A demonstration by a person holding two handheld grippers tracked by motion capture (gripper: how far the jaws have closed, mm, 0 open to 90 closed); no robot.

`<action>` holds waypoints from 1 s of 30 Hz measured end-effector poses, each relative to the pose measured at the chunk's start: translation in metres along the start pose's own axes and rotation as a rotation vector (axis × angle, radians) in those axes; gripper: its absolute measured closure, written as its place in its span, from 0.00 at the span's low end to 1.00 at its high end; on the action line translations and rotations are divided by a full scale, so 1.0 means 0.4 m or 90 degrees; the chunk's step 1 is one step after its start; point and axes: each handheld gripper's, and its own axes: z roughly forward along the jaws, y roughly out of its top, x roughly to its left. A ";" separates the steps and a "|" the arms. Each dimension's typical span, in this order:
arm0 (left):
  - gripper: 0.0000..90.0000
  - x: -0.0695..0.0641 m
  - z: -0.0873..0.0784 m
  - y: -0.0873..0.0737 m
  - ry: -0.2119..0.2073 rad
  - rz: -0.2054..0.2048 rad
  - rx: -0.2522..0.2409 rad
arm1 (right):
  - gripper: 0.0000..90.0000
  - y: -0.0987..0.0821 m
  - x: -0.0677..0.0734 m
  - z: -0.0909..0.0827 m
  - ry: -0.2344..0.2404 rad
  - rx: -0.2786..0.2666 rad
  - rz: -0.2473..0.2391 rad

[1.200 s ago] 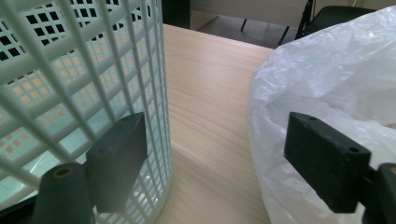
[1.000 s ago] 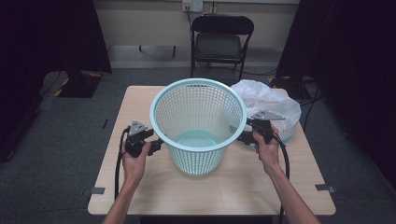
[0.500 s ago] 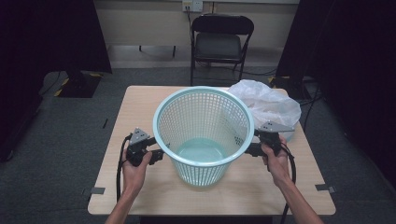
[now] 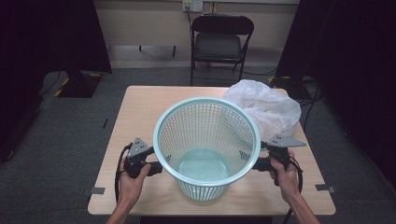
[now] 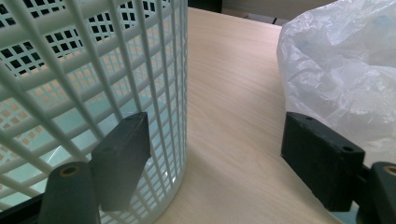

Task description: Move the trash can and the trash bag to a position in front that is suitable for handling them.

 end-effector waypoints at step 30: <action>0.20 0.063 0.086 -0.148 0.095 0.005 0.163 | 0.14 0.042 -0.196 0.068 -0.111 0.095 -0.009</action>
